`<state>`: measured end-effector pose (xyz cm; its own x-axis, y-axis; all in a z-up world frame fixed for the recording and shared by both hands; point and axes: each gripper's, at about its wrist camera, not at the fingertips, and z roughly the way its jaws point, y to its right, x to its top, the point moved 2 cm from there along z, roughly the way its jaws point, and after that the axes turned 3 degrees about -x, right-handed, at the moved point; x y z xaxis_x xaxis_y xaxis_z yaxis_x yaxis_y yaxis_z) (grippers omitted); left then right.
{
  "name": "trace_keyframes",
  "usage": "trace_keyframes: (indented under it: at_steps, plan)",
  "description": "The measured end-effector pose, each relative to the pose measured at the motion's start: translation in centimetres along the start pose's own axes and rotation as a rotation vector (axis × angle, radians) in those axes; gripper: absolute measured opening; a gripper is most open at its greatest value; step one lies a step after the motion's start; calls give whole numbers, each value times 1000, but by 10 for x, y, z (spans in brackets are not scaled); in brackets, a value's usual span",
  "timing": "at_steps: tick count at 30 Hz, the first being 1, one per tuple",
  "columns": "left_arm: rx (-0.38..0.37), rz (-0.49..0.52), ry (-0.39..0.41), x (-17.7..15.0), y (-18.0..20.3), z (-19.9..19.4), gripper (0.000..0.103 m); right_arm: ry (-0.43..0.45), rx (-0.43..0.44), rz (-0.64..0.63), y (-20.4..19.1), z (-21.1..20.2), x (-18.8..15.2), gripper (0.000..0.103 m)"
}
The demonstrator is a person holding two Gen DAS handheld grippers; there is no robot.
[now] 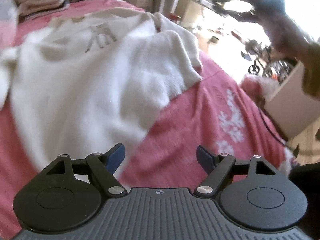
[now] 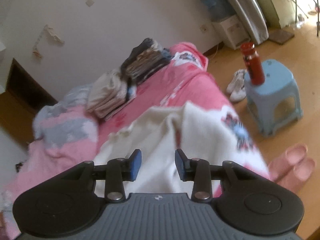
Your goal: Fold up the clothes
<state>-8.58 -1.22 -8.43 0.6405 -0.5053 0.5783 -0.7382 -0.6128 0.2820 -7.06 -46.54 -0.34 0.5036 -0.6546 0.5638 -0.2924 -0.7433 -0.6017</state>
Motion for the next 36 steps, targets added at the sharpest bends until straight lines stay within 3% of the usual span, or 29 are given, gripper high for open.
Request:
trace_keyframes:
  at_steps: [3,8,12,16,19,22,26,33,36]
  plan:
    - [59,-82,7,-20,3,-24,79,-41,22,-35,-25,-23,-26,39]
    - [113,-301,68,-43,-13,-47,78,-89,56,-73,-54,-18,-54,40]
    - [141,-440,144,-51,-35,-52,77,-137,24,-58,-49,1,-77,40]
    - [134,-563,211,-50,-59,-41,70,-174,-32,6,-20,24,-99,40]
    - [155,-600,223,-47,-75,-26,58,-195,-76,32,0,41,-109,40]
    - [162,-614,229,-45,-85,-15,57,-211,-81,51,16,56,-110,39]
    - [119,-637,239,-46,-91,-5,57,-249,-74,67,27,75,-114,39]
    - [120,-626,202,-49,-96,11,57,-271,-65,82,33,95,-124,36]
    - [135,-615,205,-48,-92,13,56,-287,-49,64,26,93,-127,26]
